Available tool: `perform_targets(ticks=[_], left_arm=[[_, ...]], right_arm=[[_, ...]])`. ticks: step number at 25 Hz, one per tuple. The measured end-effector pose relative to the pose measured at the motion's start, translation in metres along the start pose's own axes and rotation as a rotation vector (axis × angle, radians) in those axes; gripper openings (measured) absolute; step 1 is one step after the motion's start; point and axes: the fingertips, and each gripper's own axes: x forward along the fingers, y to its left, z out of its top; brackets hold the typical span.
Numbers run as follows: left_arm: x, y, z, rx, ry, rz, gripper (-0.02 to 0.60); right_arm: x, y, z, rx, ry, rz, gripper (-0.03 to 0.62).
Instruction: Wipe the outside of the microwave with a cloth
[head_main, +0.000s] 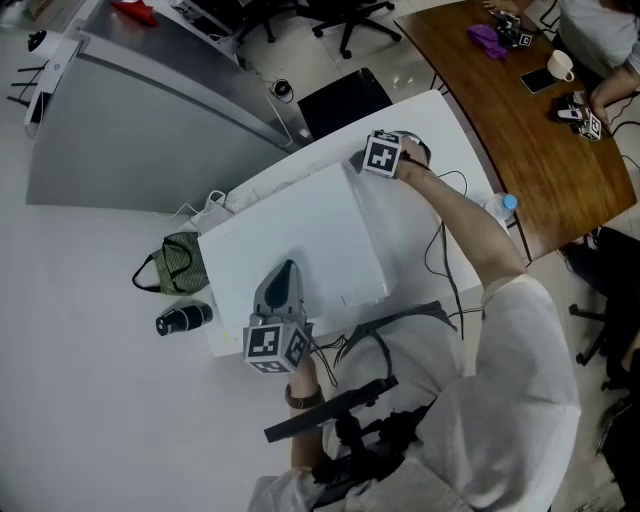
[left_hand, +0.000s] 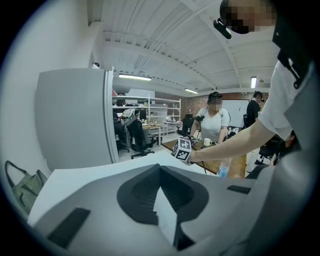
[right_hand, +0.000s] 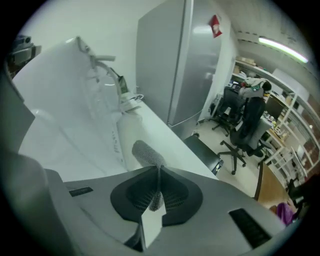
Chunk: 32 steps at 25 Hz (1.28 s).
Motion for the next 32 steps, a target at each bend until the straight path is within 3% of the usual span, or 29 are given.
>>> perform_targets(ticks=[2, 5, 9, 15, 18, 21, 24, 26, 32], left_arm=[[-0.006, 0.008, -0.003, -0.010, 0.003, 0.023, 0.028], [-0.010, 0.014, -0.010, -0.019, 0.007, 0.039, 0.028], [-0.006, 0.009, -0.010, -0.015, 0.004, 0.014, 0.028], [0.010, -0.006, -0.005, 0.002, -0.003, -0.052, 0.028], [0.021, -0.018, -0.002, 0.014, 0.000, -0.090, 0.028], [0.031, -0.031, 0.000, 0.029, 0.001, -0.127, 0.028], [0.039, -0.044, 0.000, 0.042, 0.009, -0.159, 0.028], [0.042, -0.050, -0.001, 0.045, 0.017, -0.176, 0.028], [0.041, -0.056, -0.002, 0.047, 0.012, -0.180, 0.028]], right_arm=[[0.003, -0.008, 0.005, 0.044, -0.028, -0.021, 0.025], [0.013, 0.018, -0.002, 0.024, -0.001, 0.056, 0.025], [0.015, 0.077, -0.033, -0.074, 0.077, 0.154, 0.025], [-0.022, 0.194, -0.087, -0.158, 0.053, 0.287, 0.025], [-0.054, 0.284, -0.122, -0.251, 0.059, 0.465, 0.025], [-0.104, 0.369, -0.150, -0.283, 0.088, 0.732, 0.025], [-0.140, 0.410, -0.187, -0.351, 0.144, 0.938, 0.025], [-0.135, 0.403, -0.200, -0.361, 0.183, 0.932, 0.025], [-0.067, 0.317, -0.175, -0.284, 0.200, 0.721, 0.025]])
